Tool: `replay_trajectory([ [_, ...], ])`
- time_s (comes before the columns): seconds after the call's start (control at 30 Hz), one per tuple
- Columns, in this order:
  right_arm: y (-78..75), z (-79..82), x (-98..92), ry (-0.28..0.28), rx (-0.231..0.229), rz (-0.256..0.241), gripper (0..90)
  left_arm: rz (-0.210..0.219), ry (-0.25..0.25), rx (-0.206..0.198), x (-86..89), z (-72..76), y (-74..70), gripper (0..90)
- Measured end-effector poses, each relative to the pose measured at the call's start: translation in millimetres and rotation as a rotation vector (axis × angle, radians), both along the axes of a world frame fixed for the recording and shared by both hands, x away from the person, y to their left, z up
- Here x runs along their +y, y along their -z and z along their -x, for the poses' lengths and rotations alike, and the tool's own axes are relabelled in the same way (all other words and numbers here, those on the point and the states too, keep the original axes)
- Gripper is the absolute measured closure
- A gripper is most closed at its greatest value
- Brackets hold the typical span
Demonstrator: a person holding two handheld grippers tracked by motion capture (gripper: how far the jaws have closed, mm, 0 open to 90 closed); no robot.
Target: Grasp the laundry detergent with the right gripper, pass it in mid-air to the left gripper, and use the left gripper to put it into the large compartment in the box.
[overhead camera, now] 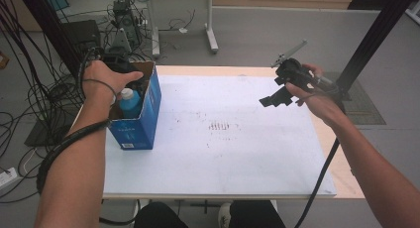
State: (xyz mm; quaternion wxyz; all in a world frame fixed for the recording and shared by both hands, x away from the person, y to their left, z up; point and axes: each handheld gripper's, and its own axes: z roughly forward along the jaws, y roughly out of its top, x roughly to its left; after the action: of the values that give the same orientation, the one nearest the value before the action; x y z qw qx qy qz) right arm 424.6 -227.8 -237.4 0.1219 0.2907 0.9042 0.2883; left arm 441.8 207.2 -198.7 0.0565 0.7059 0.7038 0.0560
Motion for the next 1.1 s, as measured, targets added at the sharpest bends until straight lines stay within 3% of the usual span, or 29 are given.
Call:
replay_trajectory([
  [0.13, -5.2, -2.3, 0.6, 0.003, -0.006, 0.015, 0.4, 0.015, 0.05, -0.03, -17.0, -1.5, -12.0, 18.5],
  [0.37, -10.2, -8.3, 0.2, 0.005, -0.008, 0.038, 0.4, 0.047, 0.148, -0.053, -48.2, -7.1, -17.7, 14.1],
  [0.7, -8.7, -24.0, -4.0, 0.018, 0.026, 0.086, 0.4, 0.053, 0.279, -0.046, -93.3, -13.2, -14.9, 12.9],
  [1.1, -15.3, -27.5, -8.2, 0.036, 0.047, 0.126, 0.4, 0.053, 0.366, -0.034, -131.2, -7.1, -10.5, 12.9],
])
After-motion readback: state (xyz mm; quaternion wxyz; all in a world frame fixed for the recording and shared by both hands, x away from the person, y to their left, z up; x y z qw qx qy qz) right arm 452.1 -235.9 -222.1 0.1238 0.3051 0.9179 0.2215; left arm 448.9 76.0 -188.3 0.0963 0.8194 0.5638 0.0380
